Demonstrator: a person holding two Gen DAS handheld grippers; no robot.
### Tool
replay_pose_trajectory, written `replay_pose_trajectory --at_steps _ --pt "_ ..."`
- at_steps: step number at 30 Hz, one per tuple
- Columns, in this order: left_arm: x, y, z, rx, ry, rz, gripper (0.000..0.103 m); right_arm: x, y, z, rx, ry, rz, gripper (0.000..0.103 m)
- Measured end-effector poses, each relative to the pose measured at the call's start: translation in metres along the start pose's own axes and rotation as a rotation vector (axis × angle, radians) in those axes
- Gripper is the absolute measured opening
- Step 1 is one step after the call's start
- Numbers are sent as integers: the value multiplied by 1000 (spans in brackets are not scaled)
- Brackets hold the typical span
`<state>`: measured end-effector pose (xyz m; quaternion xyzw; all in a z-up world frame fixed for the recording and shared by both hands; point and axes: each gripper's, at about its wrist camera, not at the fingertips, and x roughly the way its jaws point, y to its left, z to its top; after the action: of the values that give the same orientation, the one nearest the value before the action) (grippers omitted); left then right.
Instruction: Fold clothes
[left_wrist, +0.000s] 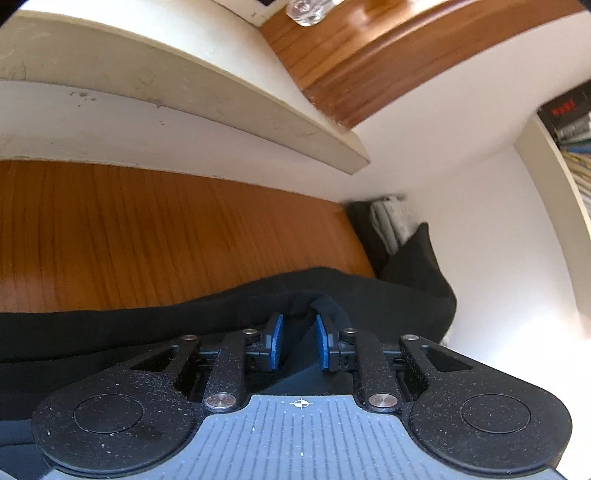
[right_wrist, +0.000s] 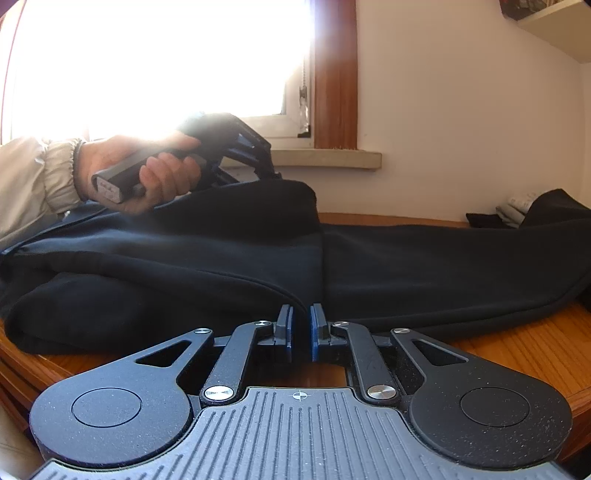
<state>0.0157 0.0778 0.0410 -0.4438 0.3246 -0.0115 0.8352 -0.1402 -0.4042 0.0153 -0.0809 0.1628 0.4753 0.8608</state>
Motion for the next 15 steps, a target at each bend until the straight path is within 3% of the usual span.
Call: replay_pose_trajectory --at_steps 9,10,12,15 --pt "1 11 1 -114 -48 -18 20 1 -2 -2 8 -10 7 11" --pt "2 11 1 -117 -49 -24 24 1 -2 -2 5 -11 7 11" --pt "4 8 1 -99 -35 -39 45 1 -2 -2 3 -13 6 11" --pt "10 -2 1 -27 0 -33 44 2 -3 -3 8 -15 10 11"
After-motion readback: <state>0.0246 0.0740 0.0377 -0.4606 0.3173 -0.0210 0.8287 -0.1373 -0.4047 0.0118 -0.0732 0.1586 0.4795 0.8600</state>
